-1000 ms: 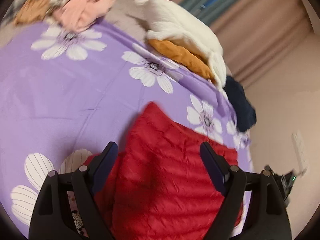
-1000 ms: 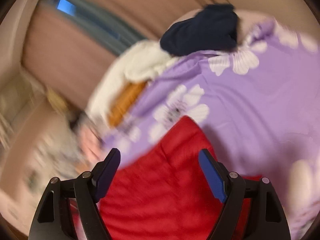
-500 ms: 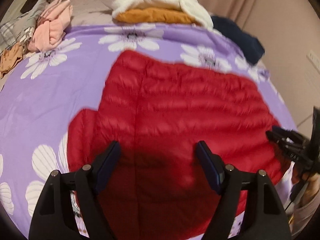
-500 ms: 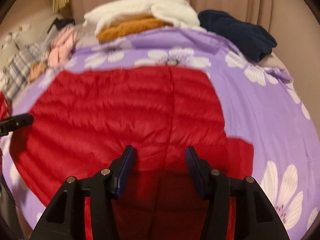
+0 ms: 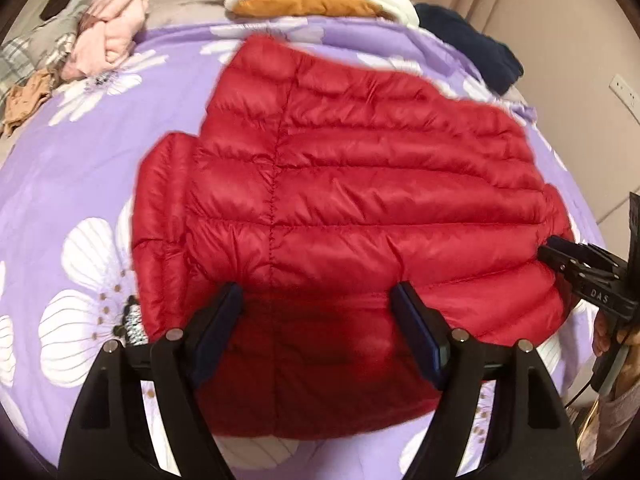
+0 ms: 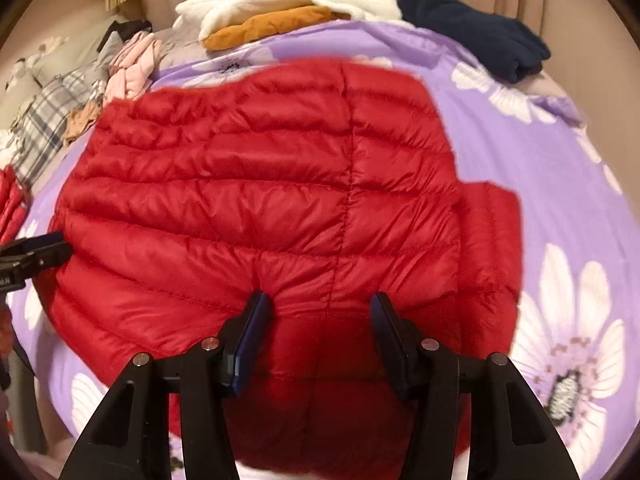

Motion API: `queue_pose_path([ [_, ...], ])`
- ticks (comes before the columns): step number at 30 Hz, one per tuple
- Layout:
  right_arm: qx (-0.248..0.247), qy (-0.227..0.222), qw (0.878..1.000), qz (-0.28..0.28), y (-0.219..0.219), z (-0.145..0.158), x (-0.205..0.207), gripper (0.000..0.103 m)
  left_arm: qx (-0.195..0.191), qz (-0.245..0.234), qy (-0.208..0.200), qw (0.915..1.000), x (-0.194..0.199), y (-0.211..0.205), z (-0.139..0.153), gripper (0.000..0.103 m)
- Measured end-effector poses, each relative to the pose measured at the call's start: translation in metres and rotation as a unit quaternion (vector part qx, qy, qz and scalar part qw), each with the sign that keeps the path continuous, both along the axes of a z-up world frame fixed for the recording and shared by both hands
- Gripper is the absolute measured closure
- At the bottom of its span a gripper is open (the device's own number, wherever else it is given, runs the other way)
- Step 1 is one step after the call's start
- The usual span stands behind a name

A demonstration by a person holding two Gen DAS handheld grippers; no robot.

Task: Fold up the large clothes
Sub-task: 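Release the sleeve onto the jacket and open the left gripper, then move both open grippers side by side to the red jacket's hem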

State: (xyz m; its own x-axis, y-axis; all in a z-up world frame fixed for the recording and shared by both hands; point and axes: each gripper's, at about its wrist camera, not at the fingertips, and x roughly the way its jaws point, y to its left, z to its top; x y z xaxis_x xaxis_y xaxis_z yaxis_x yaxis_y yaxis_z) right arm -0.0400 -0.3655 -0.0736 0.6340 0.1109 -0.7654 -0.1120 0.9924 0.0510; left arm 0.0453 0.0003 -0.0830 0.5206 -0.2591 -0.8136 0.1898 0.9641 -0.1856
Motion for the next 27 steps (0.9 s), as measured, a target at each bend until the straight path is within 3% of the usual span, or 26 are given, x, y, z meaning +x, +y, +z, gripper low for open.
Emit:
queue_pose_path([
  [7,0.020,-0.079,0.996,0.027,0.017,0.036,-0.008,0.047,0.003,0.006,-0.036,0.9993,0.000,-0.008,0.023,0.026],
  [12,0.031,-0.101,0.994,0.019,0.033,0.041,0.025,0.047,-0.003,0.003,-0.053,0.9986,0.021,-0.036,0.034,0.027],
  [15,0.039,-0.094,0.995,0.009,0.041,0.032,0.042,0.047,0.002,-0.007,-0.054,0.9985,0.036,-0.057,0.033,0.032],
  [18,0.026,-0.069,0.997,0.003,0.050,0.016,0.054,0.047,0.031,-0.014,-0.047,0.9983,0.052,-0.077,0.020,0.038],
  [21,0.004,-0.032,0.999,0.000,0.057,-0.007,0.064,0.048,0.057,-0.023,-0.032,0.9976,0.060,-0.084,0.001,0.037],
  [27,0.002,-0.018,1.000,-0.003,0.056,-0.018,0.066,0.047,0.067,-0.034,-0.031,0.9967,0.061,-0.085,-0.015,0.036],
])
